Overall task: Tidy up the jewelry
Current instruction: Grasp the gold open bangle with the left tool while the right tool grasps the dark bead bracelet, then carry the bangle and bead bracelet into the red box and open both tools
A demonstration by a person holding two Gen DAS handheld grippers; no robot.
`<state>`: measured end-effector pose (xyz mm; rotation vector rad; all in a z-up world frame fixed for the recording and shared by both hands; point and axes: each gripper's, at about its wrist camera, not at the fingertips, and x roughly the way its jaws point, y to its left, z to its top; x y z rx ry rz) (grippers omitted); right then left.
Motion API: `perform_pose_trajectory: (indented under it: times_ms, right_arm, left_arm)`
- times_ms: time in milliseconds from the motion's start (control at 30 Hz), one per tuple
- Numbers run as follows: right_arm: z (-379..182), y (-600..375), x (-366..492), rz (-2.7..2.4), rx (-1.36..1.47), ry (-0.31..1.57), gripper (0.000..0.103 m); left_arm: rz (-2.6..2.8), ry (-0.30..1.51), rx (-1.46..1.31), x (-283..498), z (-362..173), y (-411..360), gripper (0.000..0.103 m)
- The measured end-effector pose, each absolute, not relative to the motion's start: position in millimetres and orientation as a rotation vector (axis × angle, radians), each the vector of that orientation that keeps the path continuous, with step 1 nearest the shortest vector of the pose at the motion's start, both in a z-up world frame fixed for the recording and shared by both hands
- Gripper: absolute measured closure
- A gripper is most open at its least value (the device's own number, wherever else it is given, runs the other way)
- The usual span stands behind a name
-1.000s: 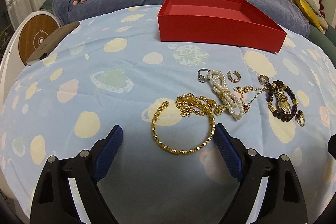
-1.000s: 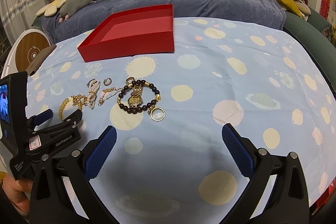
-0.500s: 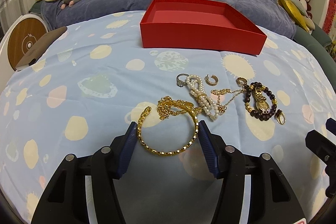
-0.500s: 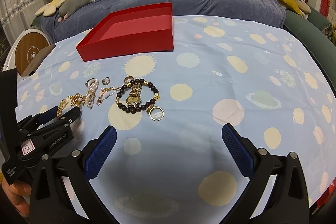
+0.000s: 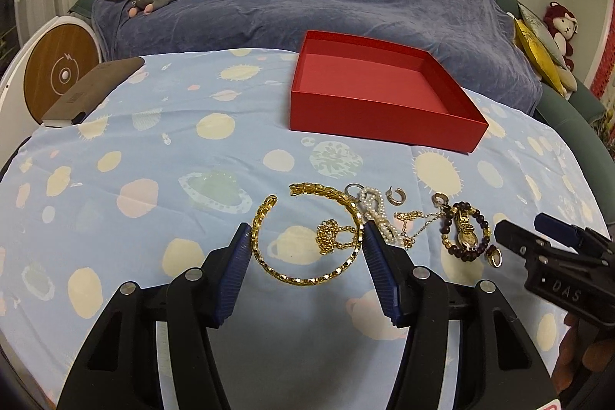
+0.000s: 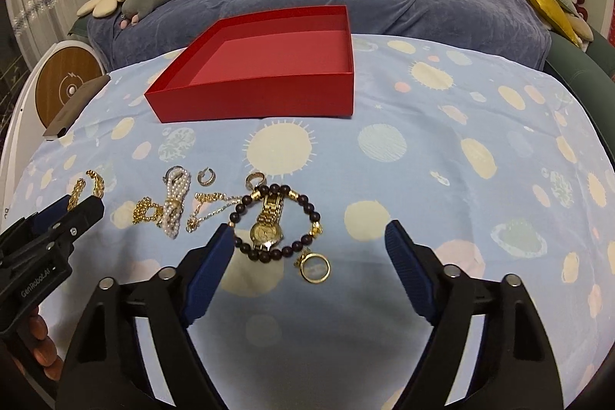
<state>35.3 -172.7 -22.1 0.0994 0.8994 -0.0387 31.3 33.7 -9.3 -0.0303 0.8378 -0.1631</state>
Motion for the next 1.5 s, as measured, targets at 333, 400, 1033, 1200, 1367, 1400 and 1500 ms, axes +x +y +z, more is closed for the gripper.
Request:
perform_pose_trajectory:
  times_ms: [333, 400, 1033, 1200, 1367, 1400, 1500]
  right_arm:
    - [-52, -177, 56, -0.045, 0.083, 0.977, 0.065]
    - [-56, -176, 60, -0.04, 0.085, 0.982, 0.07]
    - [-14, -177, 46, 0.058, 0.191, 0.848, 0.096]
    - [16, -175, 43, 0.118, 0.224, 0.811, 0.096]
    - [53, -173, 59, 0.178, 0.219, 0.768, 0.096]
    - [60, -174, 65, 0.188, 0.218, 0.759, 0.096]
    - [83, -176, 92, 0.209, 0.204, 0.731, 0.096]
  left_arm:
    - [-0.158, 0.863, -0.045, 36, -18, 46, 0.047]
    - [-0.163, 0.863, -0.047, 37, -18, 45, 0.047]
    - [-0.171, 0.848, -0.071, 47, -13, 38, 0.047]
    - [-0.174, 0.827, -0.088, 51, -1, 36, 0.047]
    - [-0.238, 0.826, -0.106, 64, 28, 29, 0.047]
    - [-0.252, 0.821, -0.092, 68, 35, 26, 0.047]
    - [-0.273, 0.78, -0.053, 90, 58, 19, 0.047]
